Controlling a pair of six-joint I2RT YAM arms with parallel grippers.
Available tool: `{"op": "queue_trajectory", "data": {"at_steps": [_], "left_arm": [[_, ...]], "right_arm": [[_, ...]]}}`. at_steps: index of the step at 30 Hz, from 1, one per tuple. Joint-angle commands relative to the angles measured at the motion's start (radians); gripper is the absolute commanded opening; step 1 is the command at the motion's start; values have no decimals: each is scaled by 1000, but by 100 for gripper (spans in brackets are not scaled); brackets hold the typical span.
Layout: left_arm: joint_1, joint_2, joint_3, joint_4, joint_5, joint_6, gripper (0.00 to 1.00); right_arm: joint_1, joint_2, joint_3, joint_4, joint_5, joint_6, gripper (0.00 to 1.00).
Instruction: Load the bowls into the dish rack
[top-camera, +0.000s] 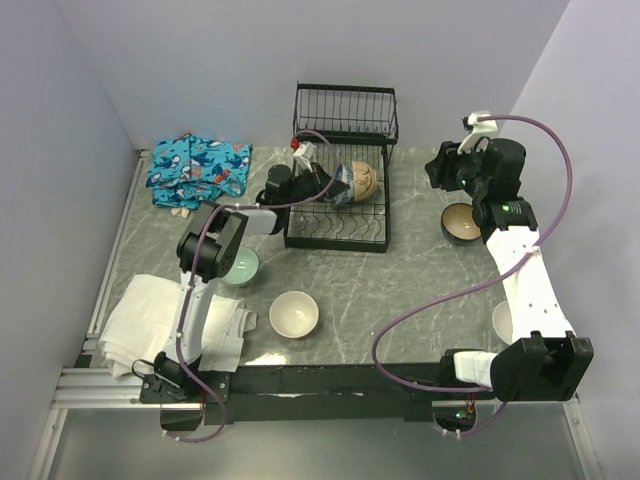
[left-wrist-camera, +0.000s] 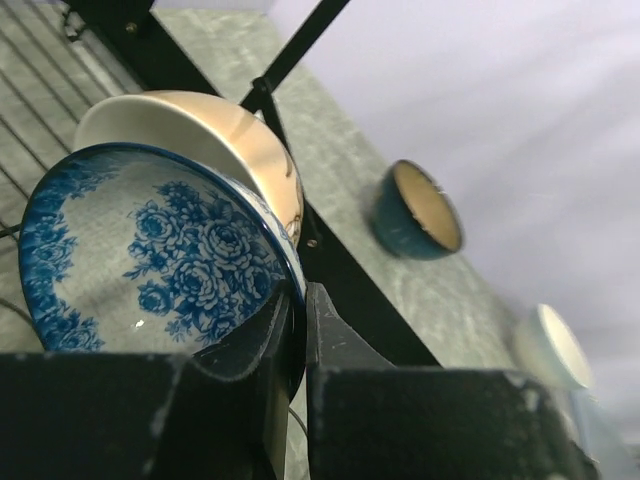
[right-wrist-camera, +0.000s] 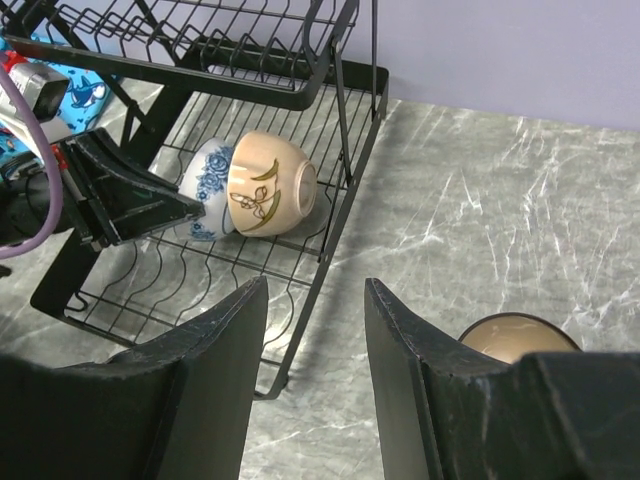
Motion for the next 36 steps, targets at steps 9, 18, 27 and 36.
{"op": "queue_trajectory", "data": {"at_steps": [9, 18, 27, 36], "left_arm": [[28, 109, 129, 210, 126, -182, 1], [54, 156, 145, 231, 158, -179, 1], [83, 156, 118, 291, 181, -193, 1], [82, 185, 142, 235, 192, -170, 19]], "right_arm": [[13, 35, 50, 15, 26, -40, 51], [57, 39, 45, 14, 37, -62, 51], [62, 45, 44, 21, 34, -62, 51], [70, 48, 36, 26, 36, -65, 51]]}}
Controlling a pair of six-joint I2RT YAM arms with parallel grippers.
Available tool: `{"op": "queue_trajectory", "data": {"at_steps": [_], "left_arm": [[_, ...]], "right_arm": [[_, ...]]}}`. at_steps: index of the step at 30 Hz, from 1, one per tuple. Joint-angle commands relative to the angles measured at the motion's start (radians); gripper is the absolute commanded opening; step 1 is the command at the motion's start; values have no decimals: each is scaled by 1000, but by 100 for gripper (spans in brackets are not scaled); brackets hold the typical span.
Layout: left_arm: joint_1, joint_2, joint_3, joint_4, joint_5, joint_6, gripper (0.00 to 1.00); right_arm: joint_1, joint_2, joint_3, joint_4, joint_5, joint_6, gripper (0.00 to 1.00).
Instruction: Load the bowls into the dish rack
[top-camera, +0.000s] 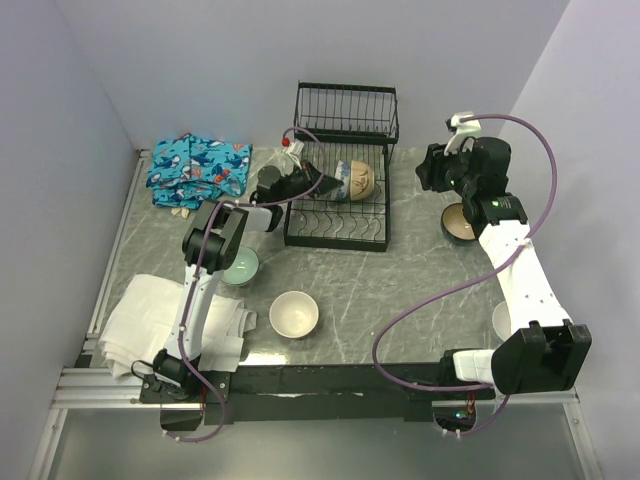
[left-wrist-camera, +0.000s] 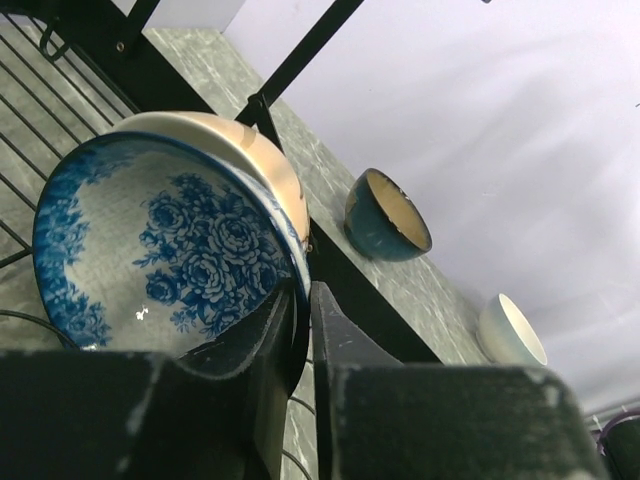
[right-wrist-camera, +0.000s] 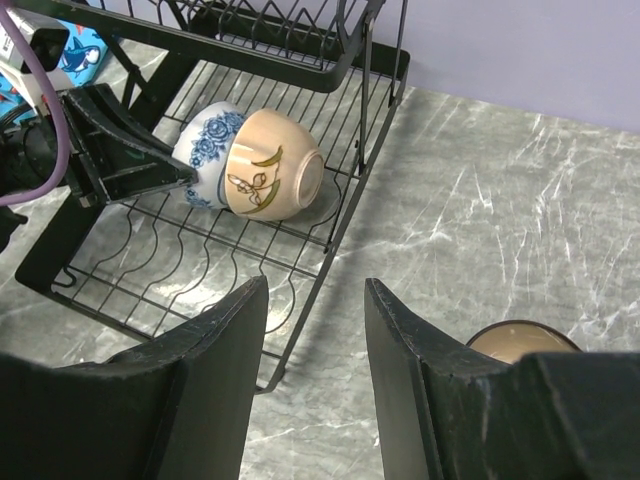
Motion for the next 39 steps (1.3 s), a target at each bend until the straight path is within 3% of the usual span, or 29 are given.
{"op": "queue_trajectory", "data": {"at_steps": [1, 7, 18, 23, 39], "left_arm": [[6, 26, 25, 7, 30, 2, 19], [15, 49, 13, 68, 28, -70, 19], [16, 42, 13, 116, 59, -51, 36], [21, -9, -13, 55, 72, 21, 42], [56, -231, -99, -127, 207, 175, 47]], "right_arm": [[8, 3, 28, 31, 9, -11, 51], [15, -1, 18, 33, 12, -12, 51], [31, 14, 27, 34, 15, -14, 51], [35, 18, 44, 28, 13, -14, 52], [41, -21, 34, 51, 9, -3, 56]]}}
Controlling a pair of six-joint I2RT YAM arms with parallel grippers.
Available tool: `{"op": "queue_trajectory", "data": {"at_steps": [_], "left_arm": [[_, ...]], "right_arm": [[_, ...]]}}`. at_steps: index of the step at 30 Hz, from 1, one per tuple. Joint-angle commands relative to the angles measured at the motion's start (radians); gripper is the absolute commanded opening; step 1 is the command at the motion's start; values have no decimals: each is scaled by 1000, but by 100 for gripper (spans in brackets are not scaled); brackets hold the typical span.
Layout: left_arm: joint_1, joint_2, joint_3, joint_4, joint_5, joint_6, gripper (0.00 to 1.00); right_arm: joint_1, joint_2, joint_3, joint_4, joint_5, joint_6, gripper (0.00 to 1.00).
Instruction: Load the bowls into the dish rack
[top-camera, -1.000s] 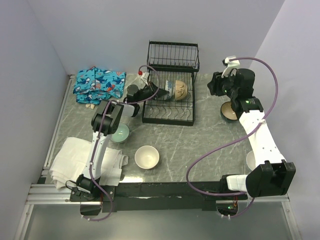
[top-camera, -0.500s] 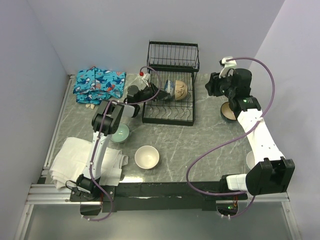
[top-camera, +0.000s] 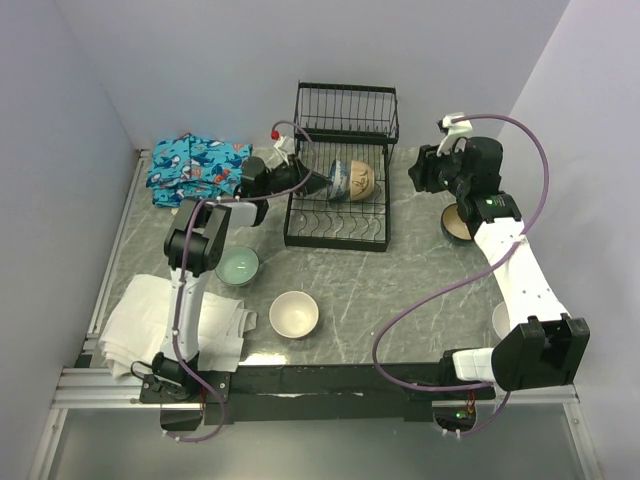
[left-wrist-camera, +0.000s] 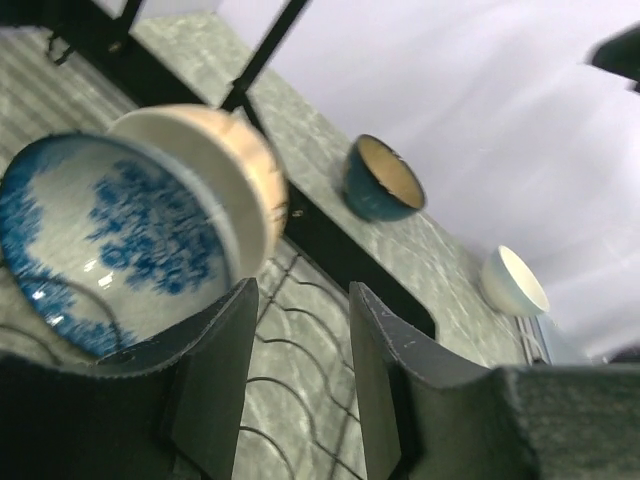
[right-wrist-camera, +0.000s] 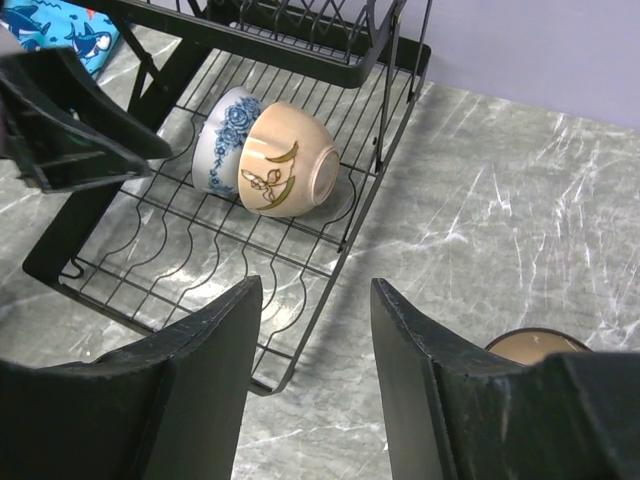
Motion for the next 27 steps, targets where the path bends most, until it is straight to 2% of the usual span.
{"op": "queue_trajectory", "data": {"at_steps": [1, 5, 7, 8, 9, 10, 11, 12, 13, 14, 16, 17, 21, 23, 27], "left_arm": [[-3, -116, -13, -70, 93, 67, 47], [-3, -275, -154, -234, 171, 192, 47], [-7, -428, -239, -390, 170, 368, 48], [-15, -541, -258, -611, 153, 456, 48], [-21, -595, -269, -733, 135, 651, 49], [-27, -648, -286, -836, 108, 738, 49], [-36, -747, -301, -1009, 71, 809, 50], [-40, -796, -318, -1071, 10, 934, 50], [-41, -842, -362, -1129, -21, 982, 51], [-40, -925, -389, -1207, -50, 1022, 52], [-38, -994, -456, -1281, -120, 1110, 54], [-30, -1052, -475, -1314, -140, 1130, 55], [-4, -1165, -545, -1397, -204, 1109, 57], [20, -1209, -583, -1394, -218, 1086, 59], [75, -1223, -623, -1385, -207, 1059, 60]], "right_arm": [[7, -55, 25, 46, 9, 0, 56], [7, -101, -36, 14, 55, 54, 58], [19, -108, -62, -29, 69, 103, 59], [30, -106, -73, -58, 73, 118, 58], [39, -100, -91, -63, 75, 121, 58], [43, -77, -102, -60, 75, 132, 57], [44, -62, -107, -54, 57, 155, 57], [44, -28, -113, -48, 41, 160, 55], [47, -10, -111, -42, 21, 151, 54], [63, 4, -111, -30, -32, 97, 54], [89, 46, -102, -37, -148, -22, 56], [114, 55, -99, -69, -252, -176, 57], [168, 128, -50, -212, -397, -524, 62], [192, 165, -16, -355, -417, -715, 63], [247, 260, 62, -549, -369, -943, 64]]}}
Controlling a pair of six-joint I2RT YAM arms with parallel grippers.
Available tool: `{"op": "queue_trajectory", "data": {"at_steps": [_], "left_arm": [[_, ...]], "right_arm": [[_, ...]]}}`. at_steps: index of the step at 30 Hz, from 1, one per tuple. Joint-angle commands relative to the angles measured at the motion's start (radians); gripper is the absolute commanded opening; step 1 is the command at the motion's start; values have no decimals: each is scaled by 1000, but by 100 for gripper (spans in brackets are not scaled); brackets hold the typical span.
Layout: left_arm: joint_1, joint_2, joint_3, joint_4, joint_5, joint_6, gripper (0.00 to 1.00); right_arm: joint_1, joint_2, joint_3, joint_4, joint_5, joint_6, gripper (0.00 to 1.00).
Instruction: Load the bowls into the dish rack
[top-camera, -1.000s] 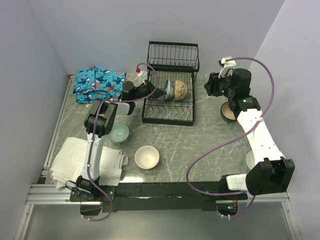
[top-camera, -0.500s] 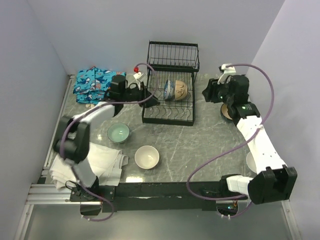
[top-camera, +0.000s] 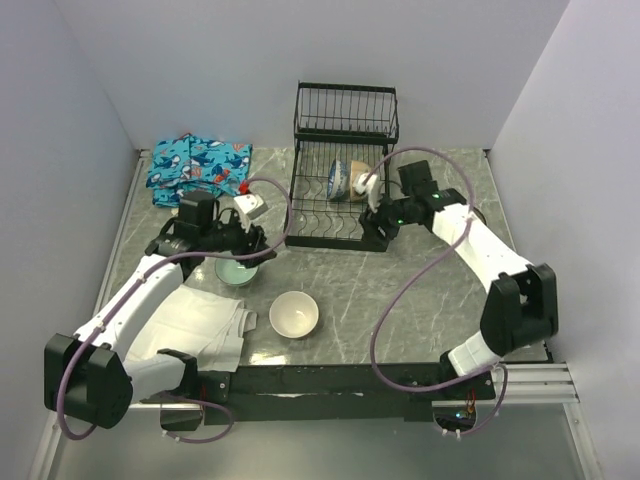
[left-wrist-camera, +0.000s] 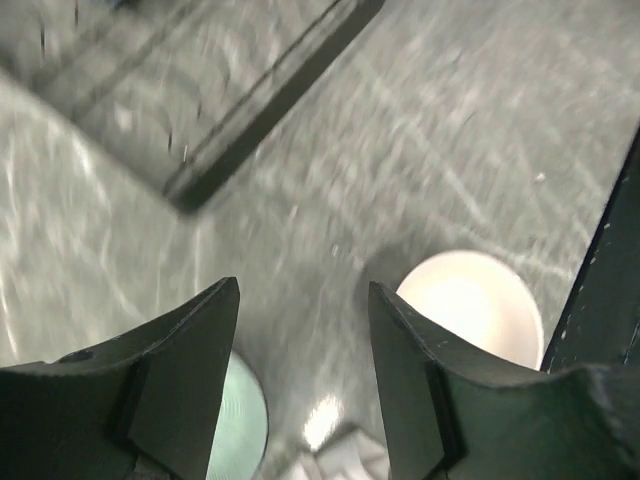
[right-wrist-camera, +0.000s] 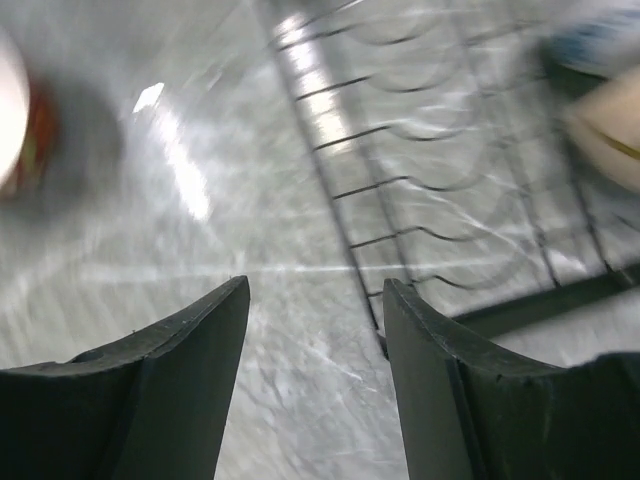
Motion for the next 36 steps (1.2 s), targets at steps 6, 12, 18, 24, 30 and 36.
{"op": "queue_trajectory", "data": {"at_steps": [6, 12, 18, 24, 30, 36], "left_arm": [[87, -25, -45, 34, -46, -9, 62], [156, -8, -42, 83, -40, -46, 63], [174, 10, 1, 8, -44, -9, 63], [180, 15, 13, -9, -61, 1, 63], [186, 21, 18, 5, -55, 1, 63], [186, 21, 34, -23, 18, 23, 63]], "right_arm": [[44, 137, 155, -297, 22, -415, 66], [45, 193, 178, -277, 68, -432, 66], [45, 271, 203, -238, 113, -467, 66], [45, 321, 227, -247, 126, -497, 56], [33, 304, 206, -297, 165, -556, 20], [-2, 244, 143, -324, 195, -606, 6]]}}
